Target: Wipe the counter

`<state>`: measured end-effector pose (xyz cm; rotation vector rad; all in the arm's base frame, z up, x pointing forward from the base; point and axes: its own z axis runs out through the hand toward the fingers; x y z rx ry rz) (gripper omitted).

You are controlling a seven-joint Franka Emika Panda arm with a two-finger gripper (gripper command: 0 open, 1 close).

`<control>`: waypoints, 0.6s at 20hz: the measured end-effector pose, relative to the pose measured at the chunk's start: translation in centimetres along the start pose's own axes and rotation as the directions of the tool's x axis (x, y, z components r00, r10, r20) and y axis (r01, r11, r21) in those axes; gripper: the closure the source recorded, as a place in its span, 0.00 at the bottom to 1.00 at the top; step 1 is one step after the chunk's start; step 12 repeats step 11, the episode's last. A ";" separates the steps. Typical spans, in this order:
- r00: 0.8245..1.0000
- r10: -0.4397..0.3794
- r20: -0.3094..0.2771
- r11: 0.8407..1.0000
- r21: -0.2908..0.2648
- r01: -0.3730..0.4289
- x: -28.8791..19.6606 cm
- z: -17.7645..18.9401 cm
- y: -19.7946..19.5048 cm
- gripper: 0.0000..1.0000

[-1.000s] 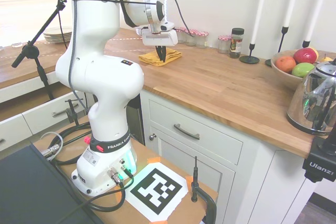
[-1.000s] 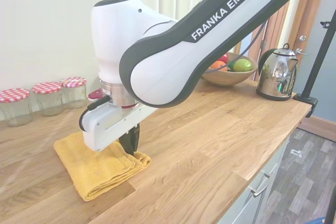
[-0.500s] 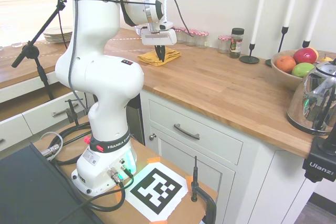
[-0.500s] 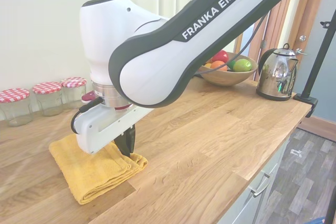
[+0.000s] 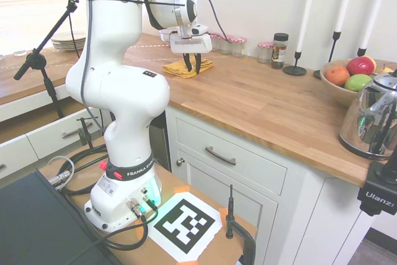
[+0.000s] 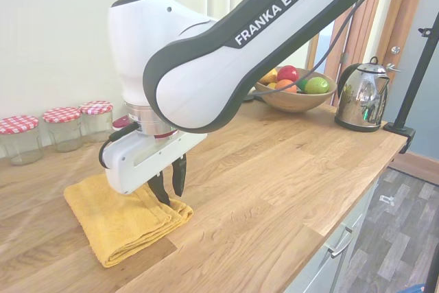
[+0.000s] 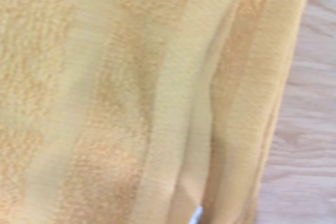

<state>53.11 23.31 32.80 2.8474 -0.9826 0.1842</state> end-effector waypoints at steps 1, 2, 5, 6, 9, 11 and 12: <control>1.000 0.001 0.000 1.000 0.000 -0.001 0.2 0.0 0.1 0.00; 1.000 0.002 0.001 1.000 0.000 -0.002 0.4 0.0 0.2 0.00; 1.000 0.009 0.006 1.000 0.003 -0.009 1.2 0.0 0.6 0.00; 1.000 0.012 0.007 1.000 0.004 -0.012 1.5 0.0 0.8 0.00; 1.000 0.019 0.011 1.000 0.011 -0.019 2.4 -0.3 1.3 0.00; 1.000 0.021 0.015 1.000 0.022 -0.022 3.0 -0.7 1.6 0.00; 1.000 0.021 0.015 1.000 0.022 -0.022 3.0 -0.7 1.6 0.00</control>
